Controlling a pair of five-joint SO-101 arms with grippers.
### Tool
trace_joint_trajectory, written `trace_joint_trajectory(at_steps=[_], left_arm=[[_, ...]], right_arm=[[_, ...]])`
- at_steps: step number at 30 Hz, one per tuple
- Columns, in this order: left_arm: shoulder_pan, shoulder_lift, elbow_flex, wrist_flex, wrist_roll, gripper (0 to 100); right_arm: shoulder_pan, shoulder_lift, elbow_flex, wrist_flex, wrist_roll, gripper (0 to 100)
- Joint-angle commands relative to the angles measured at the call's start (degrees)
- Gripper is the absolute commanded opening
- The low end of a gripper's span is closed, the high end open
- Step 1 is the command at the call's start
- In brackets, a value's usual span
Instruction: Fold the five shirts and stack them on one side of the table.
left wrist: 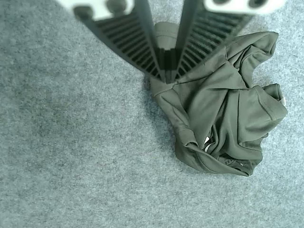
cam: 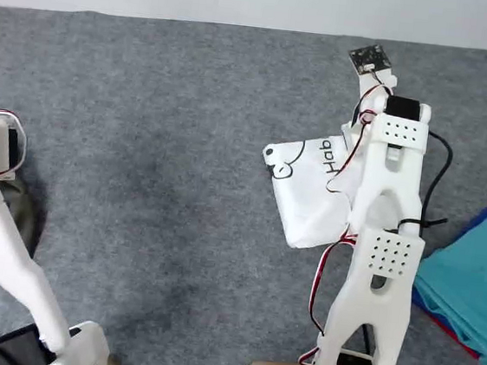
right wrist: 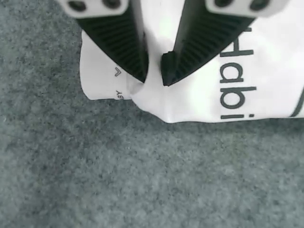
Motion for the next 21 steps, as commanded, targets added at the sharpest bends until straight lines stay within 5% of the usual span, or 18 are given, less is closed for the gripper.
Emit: trace_joint_trajectory(at_steps=[1, 21], left_arm=[[0.35, -1.85, -0.40, 0.62, -0.18, 0], [0.35, -1.85, -0.40, 0.70, -0.18, 0]], right_arm=[[1.27, -1.63, -2.90, -0.84, -0.09, 0.9], [5.49, 0.13, -7.21, -5.85, 5.80, 1.4]])
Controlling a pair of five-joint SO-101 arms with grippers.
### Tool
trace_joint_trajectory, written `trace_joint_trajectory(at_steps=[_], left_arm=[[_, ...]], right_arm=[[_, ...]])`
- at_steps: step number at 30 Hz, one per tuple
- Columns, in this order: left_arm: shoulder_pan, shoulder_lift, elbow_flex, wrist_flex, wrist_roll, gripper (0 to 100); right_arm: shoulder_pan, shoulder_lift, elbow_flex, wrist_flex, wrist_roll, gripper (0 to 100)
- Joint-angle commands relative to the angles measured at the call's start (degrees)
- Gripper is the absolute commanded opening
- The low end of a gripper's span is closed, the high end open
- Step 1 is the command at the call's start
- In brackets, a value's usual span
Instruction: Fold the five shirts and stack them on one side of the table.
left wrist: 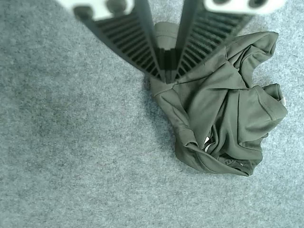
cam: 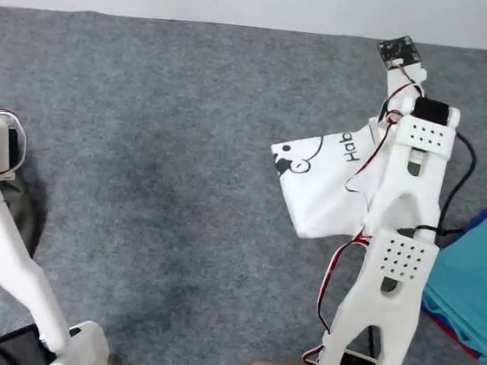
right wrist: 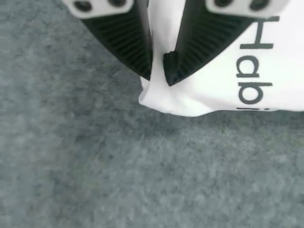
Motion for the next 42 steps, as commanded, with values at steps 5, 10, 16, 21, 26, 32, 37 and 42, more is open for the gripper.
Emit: trace_joint_trajectory(at_steps=[5, 10, 16, 21, 26, 32, 37, 42], left_arm=[[0.35, -1.85, -0.40, 1.49, -0.26, 0], [0.35, -1.85, -0.40, 1.49, -0.26, 0], [0.35, -1.85, -0.40, 1.49, -0.18, 0], [0.35, -1.85, -0.48, 1.49, -0.18, 0], [0.35, -1.85, -0.57, 1.49, -0.18, 0], [0.35, -1.85, -0.57, 1.49, -0.18, 0], [0.35, -1.85, -0.57, 1.49, -0.18, 0], [0.35, -1.85, -0.40, 1.49, -0.35, 0]], right_arm=[[0.31, 0.04, -3.25, -0.48, 0.62, 10.4], [0.22, -0.04, -6.77, 4.26, 0.44, 22.2], [-0.92, -0.04, -17.85, 15.69, 0.44, 22.1], [-3.30, 0.04, -26.55, 29.41, 0.35, 21.7], [-3.74, -0.66, -27.43, 30.64, -4.84, 5.8], [-3.03, -6.55, -17.05, 30.81, -5.71, 0.9], [-0.66, -12.44, -2.55, 29.67, -8.26, 0.9], [4.70, -8.04, 5.27, 19.65, -8.26, 0.9]])
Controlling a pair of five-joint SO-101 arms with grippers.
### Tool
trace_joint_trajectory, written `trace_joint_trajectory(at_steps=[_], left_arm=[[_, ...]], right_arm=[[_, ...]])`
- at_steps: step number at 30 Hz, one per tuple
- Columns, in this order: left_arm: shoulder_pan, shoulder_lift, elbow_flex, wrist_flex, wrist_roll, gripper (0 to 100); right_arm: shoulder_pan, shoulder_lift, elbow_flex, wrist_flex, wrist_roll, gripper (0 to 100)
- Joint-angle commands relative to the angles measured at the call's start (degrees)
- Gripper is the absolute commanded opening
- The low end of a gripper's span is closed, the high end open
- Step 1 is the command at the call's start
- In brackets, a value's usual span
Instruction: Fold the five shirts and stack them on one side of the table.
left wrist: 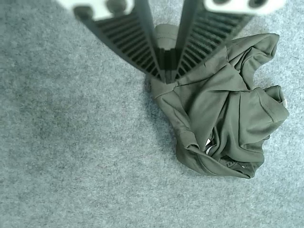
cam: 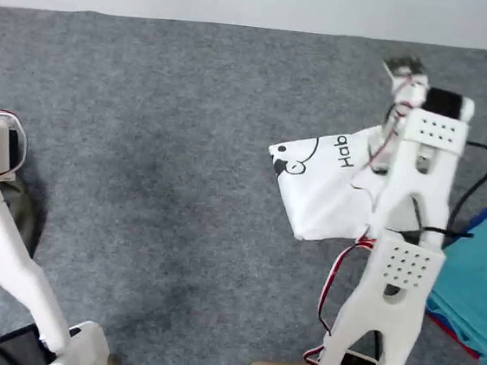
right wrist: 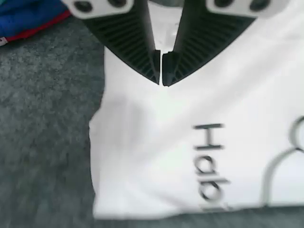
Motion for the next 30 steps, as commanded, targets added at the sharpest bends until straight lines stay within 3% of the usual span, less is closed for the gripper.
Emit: trace_joint_trajectory(at_steps=[1, 8, 18, 21, 25, 30], left_arm=[[0.35, -1.85, -0.40, 0.88, -0.35, 0], [0.35, -1.85, -0.31, 0.88, -0.44, 0], [0.35, -1.85, -0.31, 0.88, -0.44, 0], [0.35, -1.85, -0.31, 0.88, -0.44, 0], [0.35, -1.85, -0.31, 0.88, -0.44, 0], [0.35, -1.85, -0.31, 0.88, -0.26, 0]], right_arm=[[4.00, 1.10, 2.02, -6.81, -0.53, 0.9], [4.09, 8.04, 0.26, -10.24, 3.16, 0.9], [-0.66, 4.26, -20.31, 5.85, 3.08, 0.9], [-1.10, 2.86, -22.07, 6.20, 3.08, 0.9], [-1.63, -2.95, -14.59, 6.20, 1.93, 0.9], [-4.18, -15.96, 5.01, 6.11, 1.85, 0.9]])
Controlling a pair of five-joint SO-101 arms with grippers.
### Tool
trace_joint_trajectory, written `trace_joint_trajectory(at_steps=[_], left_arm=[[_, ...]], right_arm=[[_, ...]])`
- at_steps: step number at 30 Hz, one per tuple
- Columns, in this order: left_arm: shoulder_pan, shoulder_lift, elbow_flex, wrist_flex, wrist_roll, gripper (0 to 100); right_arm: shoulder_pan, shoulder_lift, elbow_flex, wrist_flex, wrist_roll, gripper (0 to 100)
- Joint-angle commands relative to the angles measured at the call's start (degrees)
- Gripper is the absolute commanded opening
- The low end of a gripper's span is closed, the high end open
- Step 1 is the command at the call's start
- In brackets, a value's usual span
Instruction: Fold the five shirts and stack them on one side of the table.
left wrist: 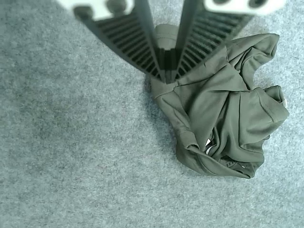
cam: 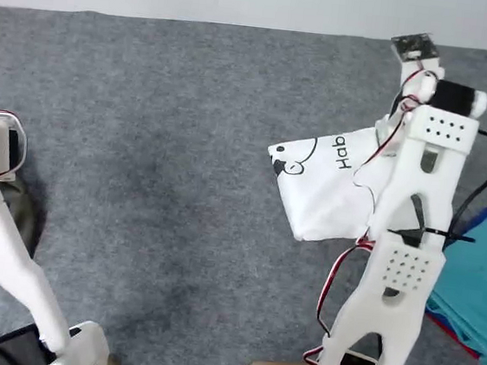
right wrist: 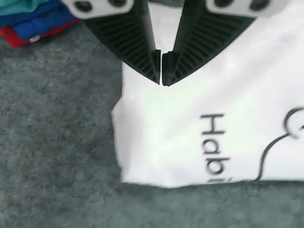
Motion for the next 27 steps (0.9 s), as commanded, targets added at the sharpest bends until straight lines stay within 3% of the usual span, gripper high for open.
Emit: trace_joint_trajectory(at_steps=[1, 7, 15, 23, 27], left_arm=[[0.35, -1.85, -0.31, 0.88, -0.26, 0], [0.35, -1.85, -0.31, 0.88, -0.18, 0], [0.26, -1.85, -0.31, 0.88, -0.18, 0], [0.26, -1.85, -0.31, 1.23, -0.18, 0], [0.35, -1.67, -0.31, 1.23, -0.35, 0]], right_arm=[[-3.21, -13.49, 13.89, 2.51, -0.79, 0.9], [-9.89, -25.45, 35.08, 2.15, -2.29, 0.9], [-17.19, -27.82, 52.40, -7.08, -4.22, 0.9], [-17.80, -27.30, 68.40, -25.98, -3.96, 0.9], [-17.89, -28.62, 69.36, -25.63, -3.96, 0.9]])
